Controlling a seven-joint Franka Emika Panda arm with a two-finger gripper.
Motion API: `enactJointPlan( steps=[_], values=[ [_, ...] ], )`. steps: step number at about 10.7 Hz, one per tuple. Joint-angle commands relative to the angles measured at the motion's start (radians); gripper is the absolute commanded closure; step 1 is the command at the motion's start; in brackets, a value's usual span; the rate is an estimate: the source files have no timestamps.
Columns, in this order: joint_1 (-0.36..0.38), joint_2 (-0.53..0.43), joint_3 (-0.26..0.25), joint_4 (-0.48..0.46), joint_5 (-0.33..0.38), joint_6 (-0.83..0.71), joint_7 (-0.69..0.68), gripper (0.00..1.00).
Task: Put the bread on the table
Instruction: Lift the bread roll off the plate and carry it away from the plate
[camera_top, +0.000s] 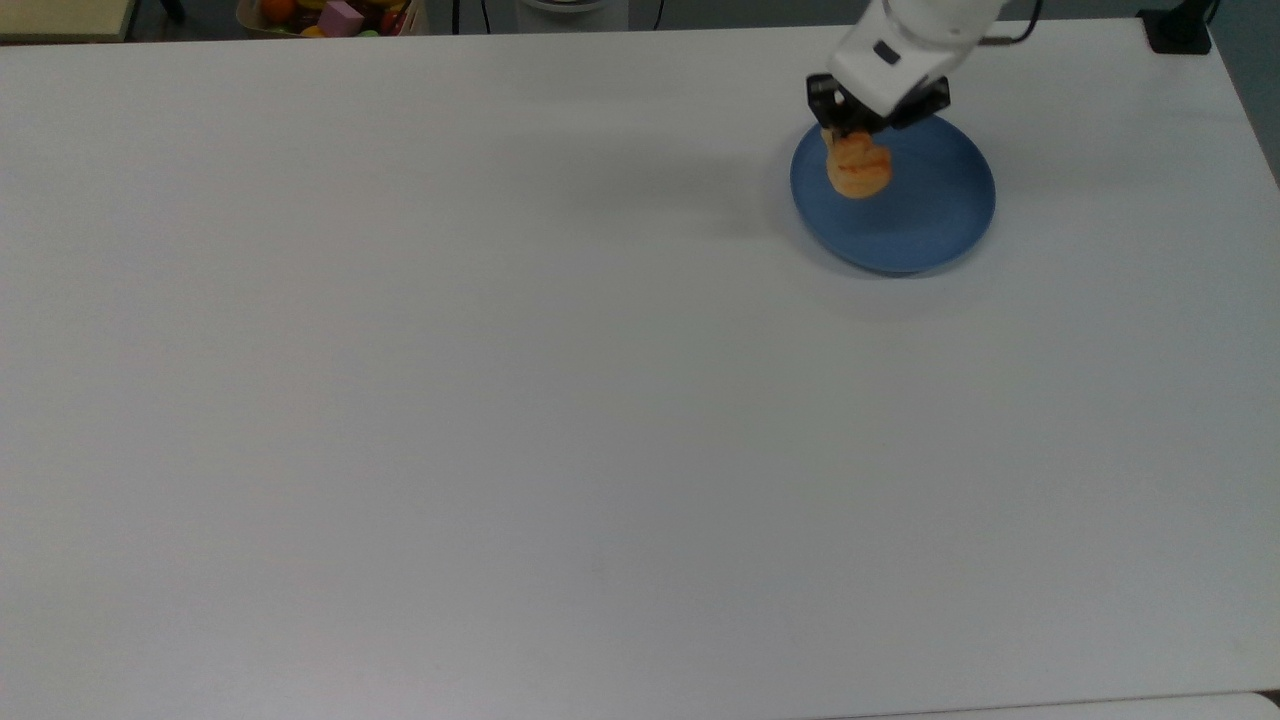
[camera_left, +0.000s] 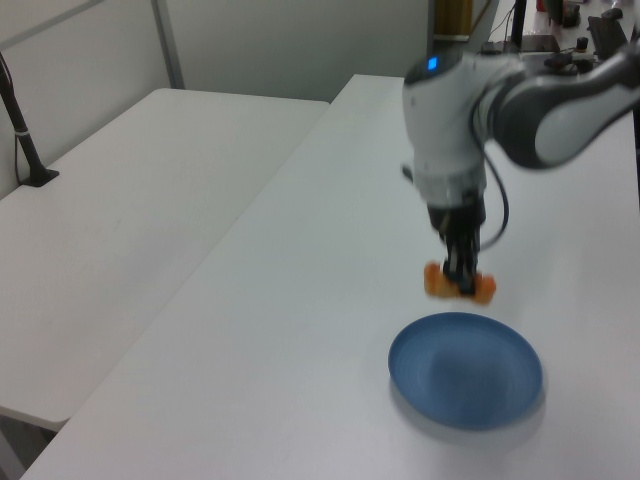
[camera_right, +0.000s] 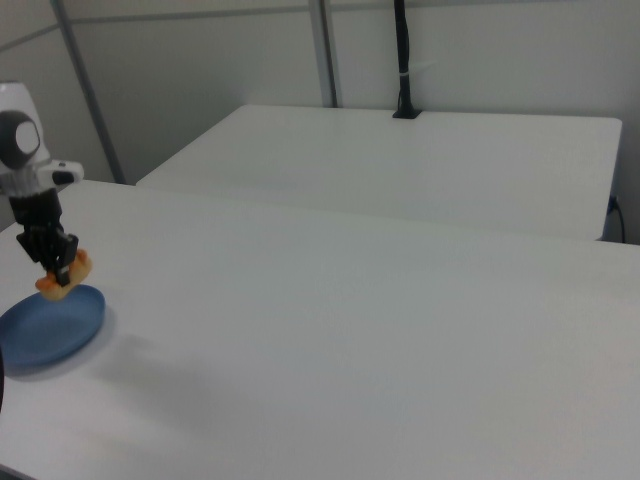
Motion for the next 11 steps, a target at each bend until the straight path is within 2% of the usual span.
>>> enactJointPlan(
  steps=[1,3,5,6,7,9,11],
  values=[
    [-0.055,-0.096,-0.065,0.031,0.013,-0.109,-0.151,1.00],
    [-0.060,-0.104,-0.195,0.106,0.031,-0.171,-0.291,1.00],
    [-0.060,-0.102,-0.365,0.140,0.076,-0.170,-0.469,1.00],
    [-0.069,-0.101,-0.428,0.143,0.079,-0.163,-0.542,1.00],
    [-0.087,-0.093,-0.480,0.143,0.077,-0.155,-0.610,1.00],
    [-0.118,-0.079,-0.589,0.138,0.080,-0.031,-0.707,1.00],
    [-0.171,-0.017,-0.668,0.138,0.092,0.099,-0.787,1.00]
  ],
)
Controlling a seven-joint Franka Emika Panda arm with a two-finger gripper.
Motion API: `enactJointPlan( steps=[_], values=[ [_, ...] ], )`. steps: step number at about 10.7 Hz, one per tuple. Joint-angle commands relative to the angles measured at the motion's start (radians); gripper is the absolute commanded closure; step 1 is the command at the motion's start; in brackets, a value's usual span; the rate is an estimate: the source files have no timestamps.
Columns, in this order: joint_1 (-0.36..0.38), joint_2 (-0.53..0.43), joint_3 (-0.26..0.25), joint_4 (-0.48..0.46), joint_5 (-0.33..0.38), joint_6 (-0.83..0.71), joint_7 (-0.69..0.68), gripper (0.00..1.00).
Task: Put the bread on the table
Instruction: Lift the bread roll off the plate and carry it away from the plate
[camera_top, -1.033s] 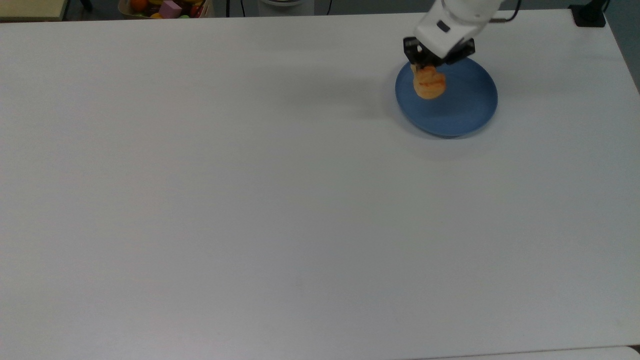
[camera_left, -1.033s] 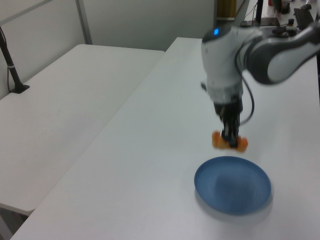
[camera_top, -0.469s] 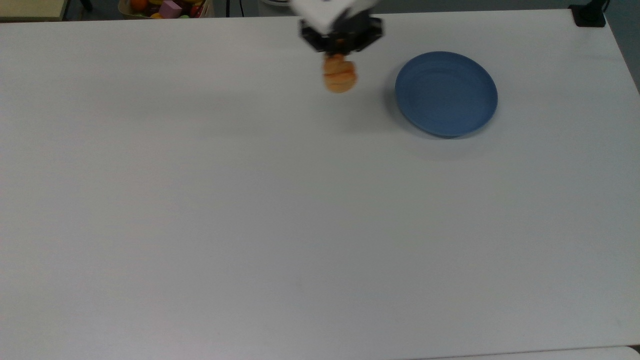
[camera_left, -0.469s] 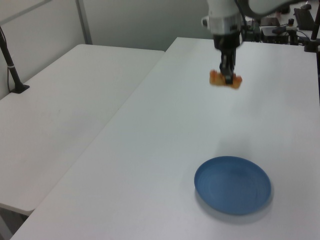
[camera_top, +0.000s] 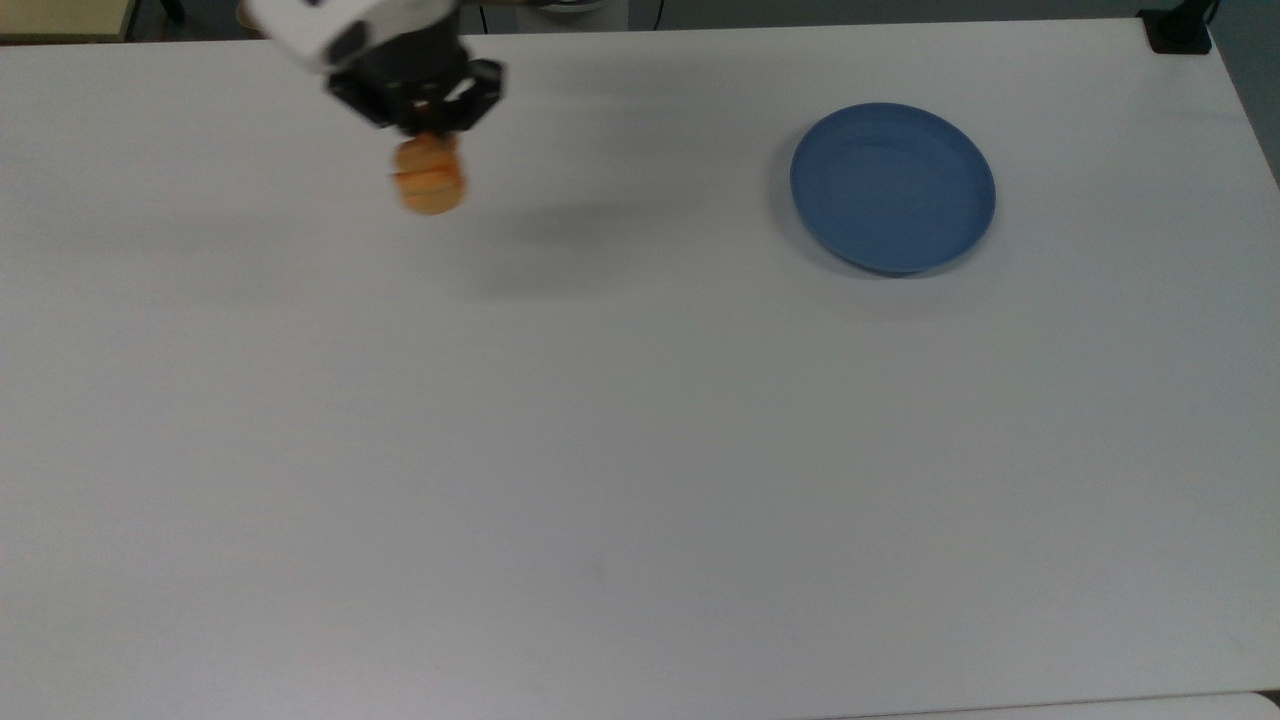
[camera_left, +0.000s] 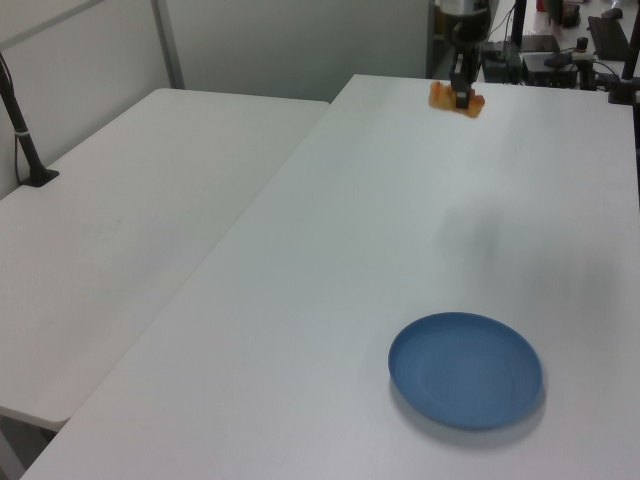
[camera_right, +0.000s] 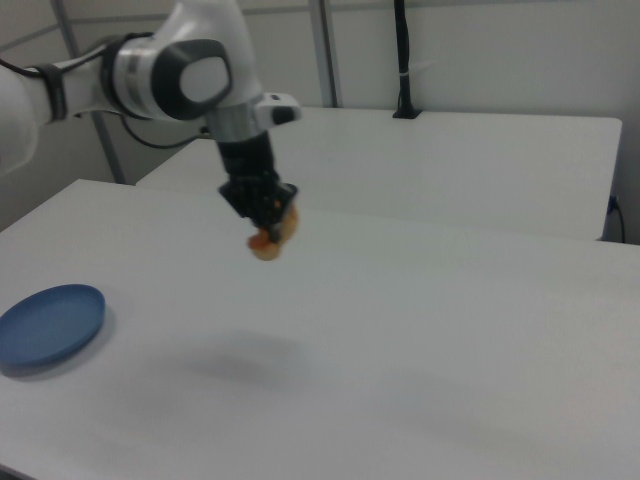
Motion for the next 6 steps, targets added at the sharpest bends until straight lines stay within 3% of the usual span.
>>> enactJointPlan(
  steps=[1,4,6],
  values=[
    [-0.074,0.104,-0.103,0.010,0.036,0.208,-0.124,1.00],
    [-0.221,0.248,-0.112,0.031,0.071,0.410,-0.175,1.00],
    [-0.291,0.378,-0.100,0.141,0.075,0.456,-0.178,1.00]
  ],
)
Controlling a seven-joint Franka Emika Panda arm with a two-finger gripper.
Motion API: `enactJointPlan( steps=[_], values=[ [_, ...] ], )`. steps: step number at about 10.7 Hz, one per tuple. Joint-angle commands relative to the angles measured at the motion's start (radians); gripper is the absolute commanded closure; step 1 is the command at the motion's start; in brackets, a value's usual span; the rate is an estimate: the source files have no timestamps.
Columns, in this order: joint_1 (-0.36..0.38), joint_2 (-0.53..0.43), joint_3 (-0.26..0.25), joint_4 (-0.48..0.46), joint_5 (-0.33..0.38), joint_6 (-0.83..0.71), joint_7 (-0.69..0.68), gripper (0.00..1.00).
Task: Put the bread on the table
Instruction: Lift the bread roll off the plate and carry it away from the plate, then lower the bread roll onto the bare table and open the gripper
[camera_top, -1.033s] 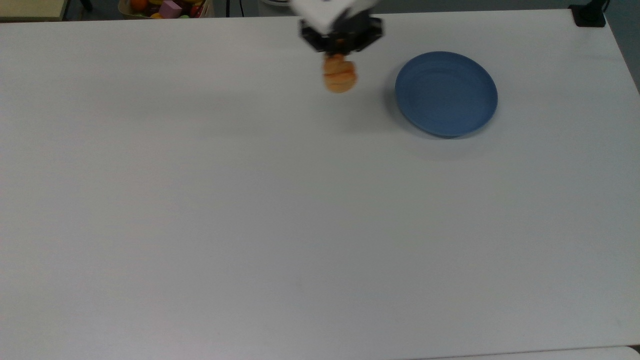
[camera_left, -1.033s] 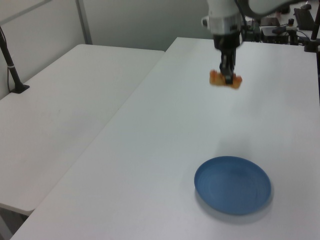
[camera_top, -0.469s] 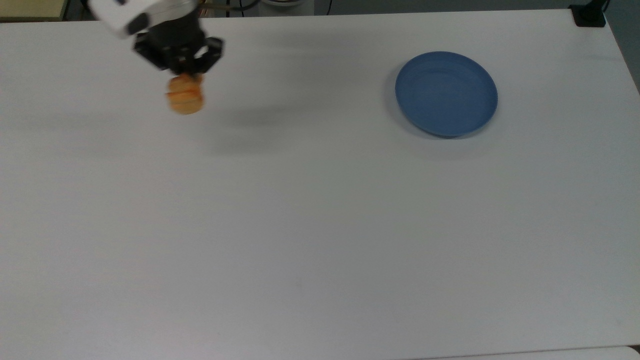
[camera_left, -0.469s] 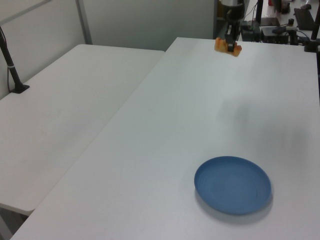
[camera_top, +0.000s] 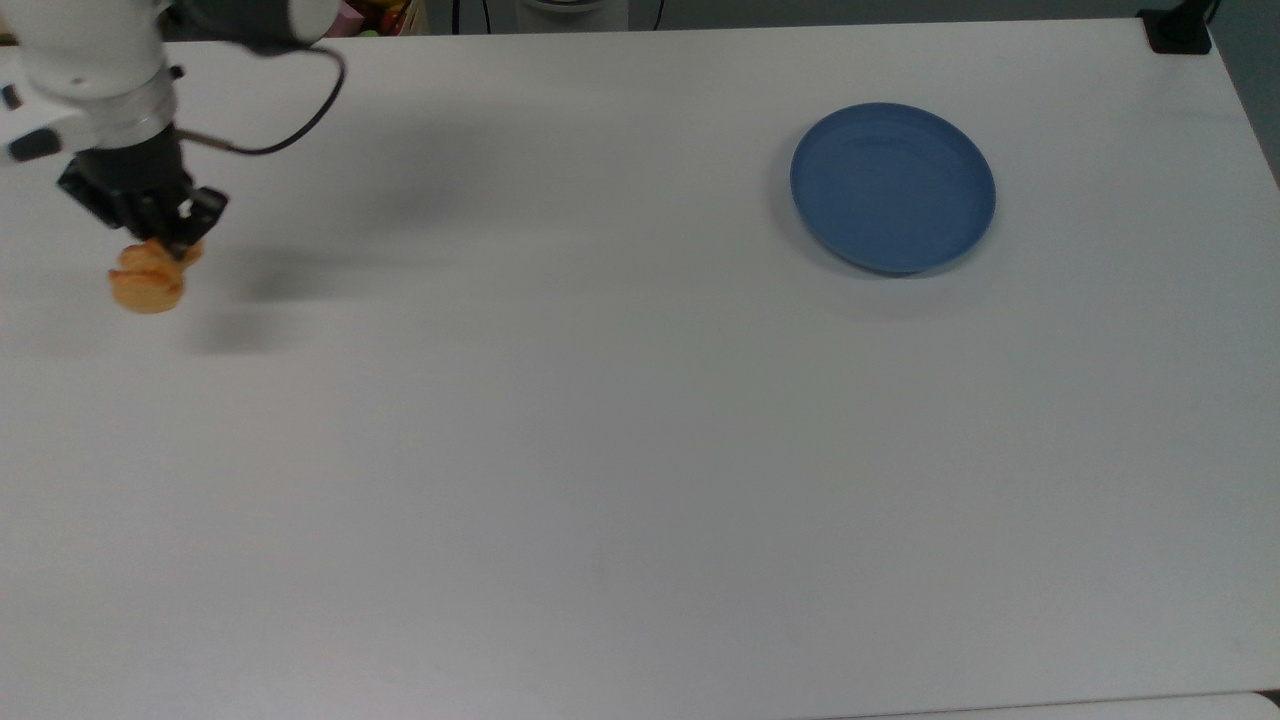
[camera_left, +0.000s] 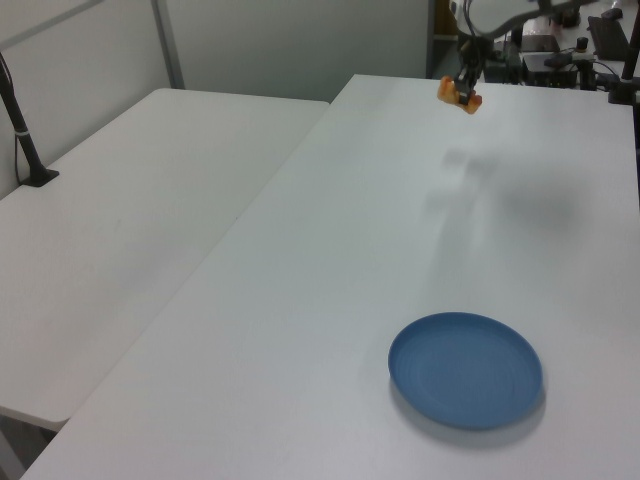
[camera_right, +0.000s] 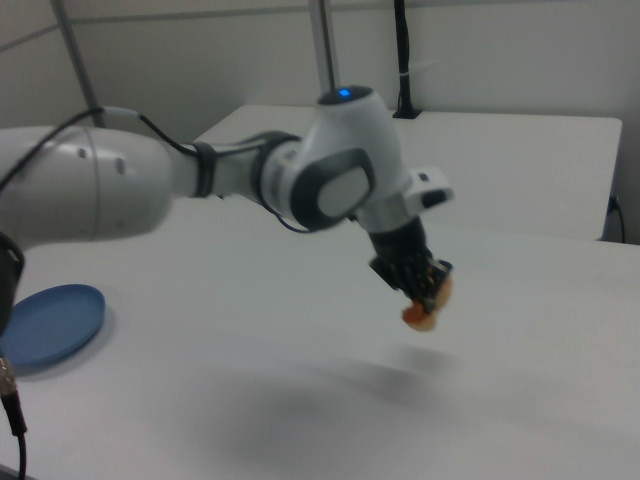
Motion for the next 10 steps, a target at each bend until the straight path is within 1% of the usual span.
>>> enactJointPlan(
  steps=[1,2,4,5,6,7,8,9,10],
  values=[
    [-0.070,0.191,0.005,0.168,0.026,0.047,-0.025,1.00],
    [-0.087,0.228,0.007,0.179,0.026,0.077,-0.030,1.00],
    [-0.094,0.288,0.007,0.179,0.023,0.172,-0.063,0.99],
    [-0.094,0.309,0.007,0.178,0.016,0.210,-0.088,0.95],
    [-0.097,0.319,0.007,0.172,0.014,0.227,-0.129,0.76],
    [-0.102,0.330,0.007,0.170,0.012,0.232,-0.169,0.38],
    [-0.102,0.339,0.007,0.169,0.012,0.234,-0.184,0.10],
    [-0.102,0.339,0.007,0.163,0.011,0.234,-0.186,0.00],
    [-0.101,0.339,0.007,0.161,0.011,0.234,-0.188,0.00]
  ],
)
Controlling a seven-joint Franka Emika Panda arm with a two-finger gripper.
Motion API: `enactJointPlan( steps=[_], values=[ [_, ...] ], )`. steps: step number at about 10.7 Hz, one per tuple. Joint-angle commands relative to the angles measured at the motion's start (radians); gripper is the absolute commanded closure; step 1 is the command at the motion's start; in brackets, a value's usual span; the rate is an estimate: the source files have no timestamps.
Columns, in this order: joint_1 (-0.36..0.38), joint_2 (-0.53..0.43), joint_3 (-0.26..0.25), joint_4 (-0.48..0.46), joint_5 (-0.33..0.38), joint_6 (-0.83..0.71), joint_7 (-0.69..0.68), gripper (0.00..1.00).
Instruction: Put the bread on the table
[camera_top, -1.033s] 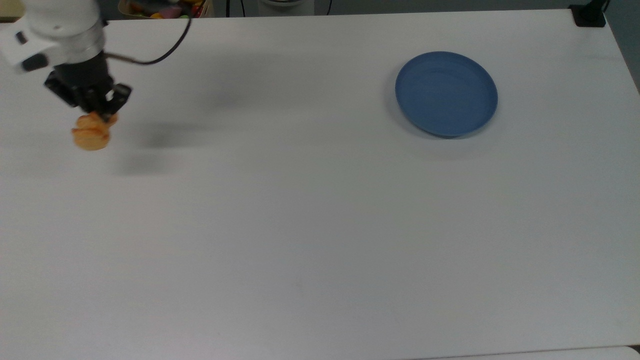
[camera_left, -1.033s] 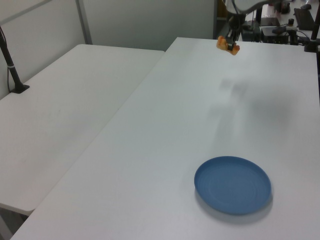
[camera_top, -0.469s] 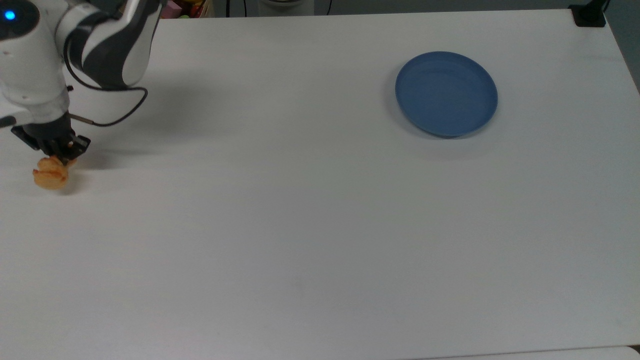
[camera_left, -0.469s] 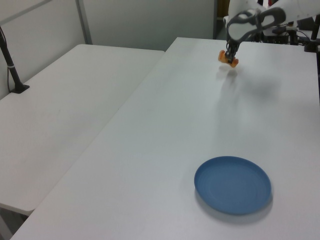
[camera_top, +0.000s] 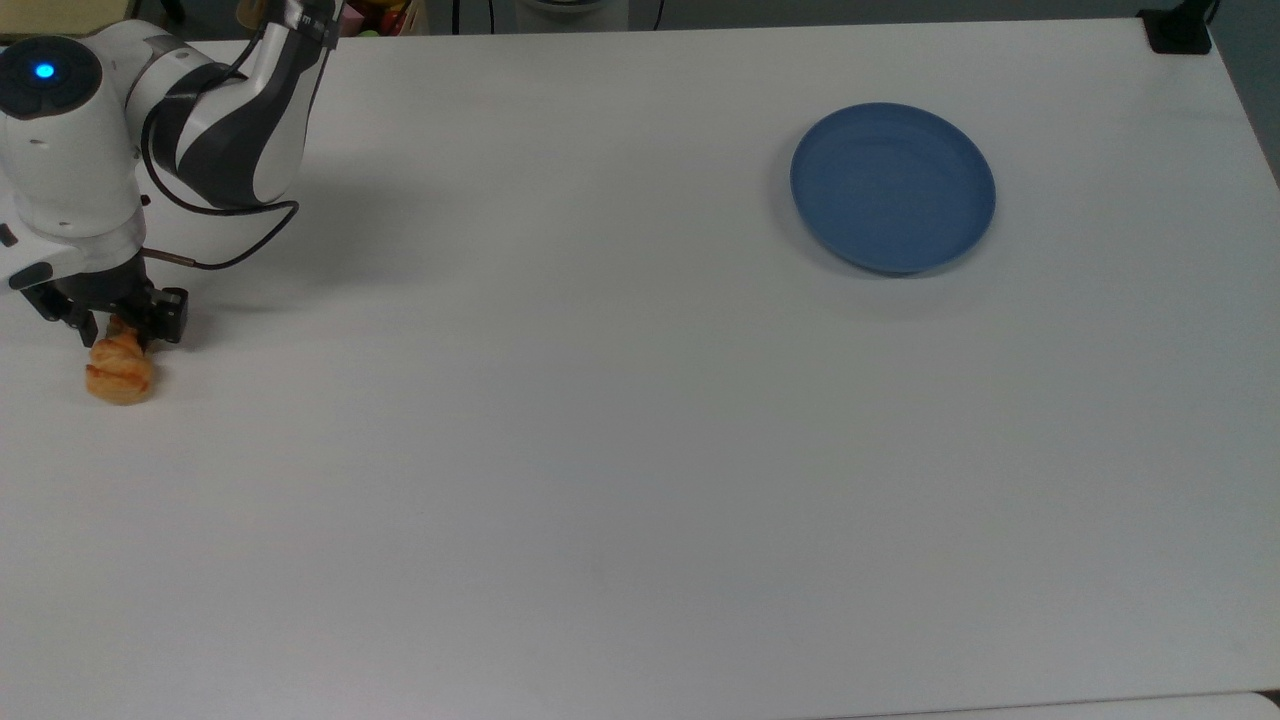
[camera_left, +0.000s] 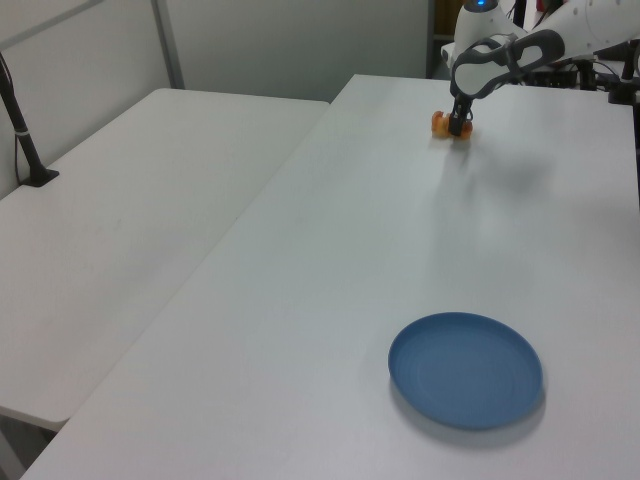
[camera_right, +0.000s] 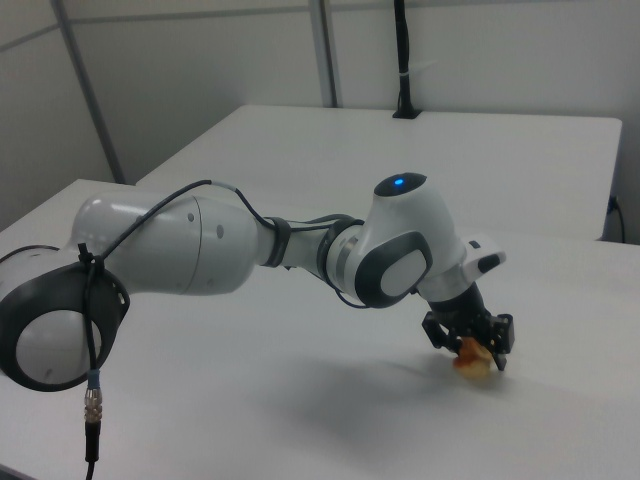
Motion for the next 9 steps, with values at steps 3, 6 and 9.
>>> enactJointPlan(
  steps=[3,6,9],
  values=[
    [-0.002,0.023,0.001,0.002,0.006,0.020,-0.035,0.00],
    [-0.010,-0.001,0.001,0.000,0.007,0.020,-0.032,0.00],
    [-0.018,-0.034,-0.005,0.000,0.018,0.019,-0.030,0.00]
  ],
)
